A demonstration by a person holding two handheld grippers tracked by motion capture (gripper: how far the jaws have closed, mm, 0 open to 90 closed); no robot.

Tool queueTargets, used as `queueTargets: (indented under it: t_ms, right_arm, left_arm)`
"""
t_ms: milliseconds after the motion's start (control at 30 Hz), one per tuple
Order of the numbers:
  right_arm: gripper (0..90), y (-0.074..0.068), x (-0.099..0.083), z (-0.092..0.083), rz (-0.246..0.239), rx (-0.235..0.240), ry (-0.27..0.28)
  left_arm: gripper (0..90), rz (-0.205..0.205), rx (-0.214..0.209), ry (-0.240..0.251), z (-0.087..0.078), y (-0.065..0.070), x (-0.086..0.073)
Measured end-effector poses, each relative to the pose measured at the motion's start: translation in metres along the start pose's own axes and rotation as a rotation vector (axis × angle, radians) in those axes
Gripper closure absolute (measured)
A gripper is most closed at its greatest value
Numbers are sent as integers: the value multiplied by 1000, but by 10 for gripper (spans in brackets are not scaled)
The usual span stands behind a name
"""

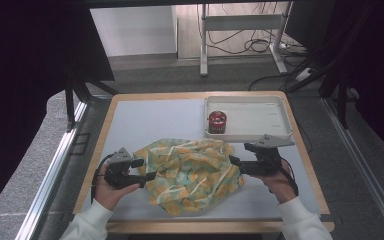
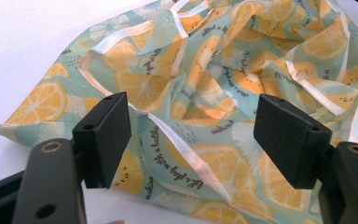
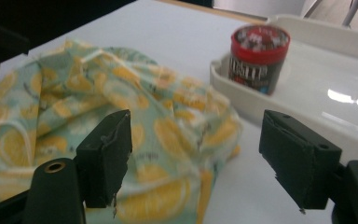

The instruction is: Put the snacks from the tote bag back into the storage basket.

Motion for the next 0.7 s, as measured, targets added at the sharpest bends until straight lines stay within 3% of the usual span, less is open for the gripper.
queueTargets:
  t_ms: [200, 700]
  right_arm:
    - [256, 3, -23, -7, 11, -8, -17]
    - [256, 4, -23, -8, -2, -20, 10]
  left_arm:
    - [279, 6, -1, -5, 1, 1, 0]
    - [279, 13, -3, -6, 2, 1, 1]
Point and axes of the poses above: each handheld gripper's, and its own axes: z roughly forward along the jaws, x roughly out of its top, y roughly to its right, the point moved 8 cm from there along z, roughly forward along the jaws, and after that the axes turned 1 degree about y, right-handed, at the moved point
